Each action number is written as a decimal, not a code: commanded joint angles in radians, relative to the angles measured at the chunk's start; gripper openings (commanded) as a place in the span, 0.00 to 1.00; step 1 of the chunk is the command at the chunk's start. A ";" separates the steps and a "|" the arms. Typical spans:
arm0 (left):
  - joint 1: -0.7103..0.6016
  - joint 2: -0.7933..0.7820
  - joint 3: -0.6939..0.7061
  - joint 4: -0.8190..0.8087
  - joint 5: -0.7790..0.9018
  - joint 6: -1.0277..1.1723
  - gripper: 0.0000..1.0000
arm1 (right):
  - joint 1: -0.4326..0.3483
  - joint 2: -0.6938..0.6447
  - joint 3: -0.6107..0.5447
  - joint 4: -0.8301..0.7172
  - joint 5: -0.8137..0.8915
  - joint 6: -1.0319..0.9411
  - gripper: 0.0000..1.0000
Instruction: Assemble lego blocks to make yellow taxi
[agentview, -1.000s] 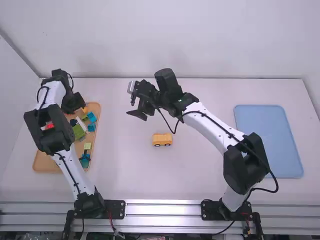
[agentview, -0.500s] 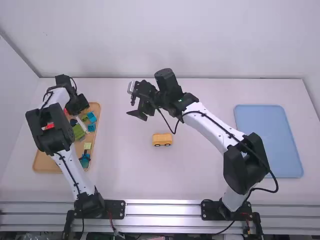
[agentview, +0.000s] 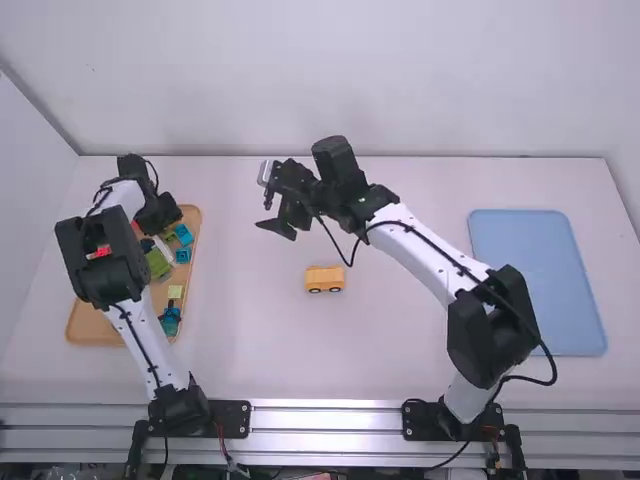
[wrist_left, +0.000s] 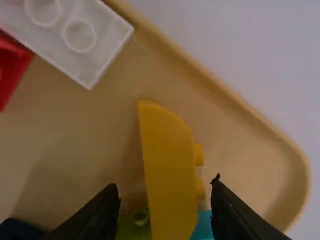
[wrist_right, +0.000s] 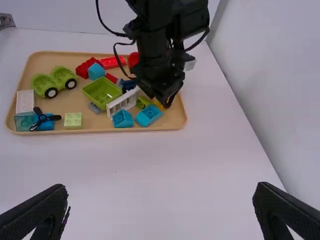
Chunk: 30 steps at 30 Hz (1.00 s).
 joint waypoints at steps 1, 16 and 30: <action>-0.008 0.014 -0.020 0.009 -0.017 -0.010 0.48 | -0.006 -0.017 0.026 -0.002 -0.006 0.002 0.99; -0.008 0.047 -0.026 0.079 -0.053 -0.006 0.41 | -0.006 -0.017 0.026 -0.022 -0.006 -0.010 0.99; -0.013 0.047 -0.023 0.056 -0.042 -0.026 0.20 | -0.006 -0.017 0.026 -0.023 -0.005 -0.021 0.99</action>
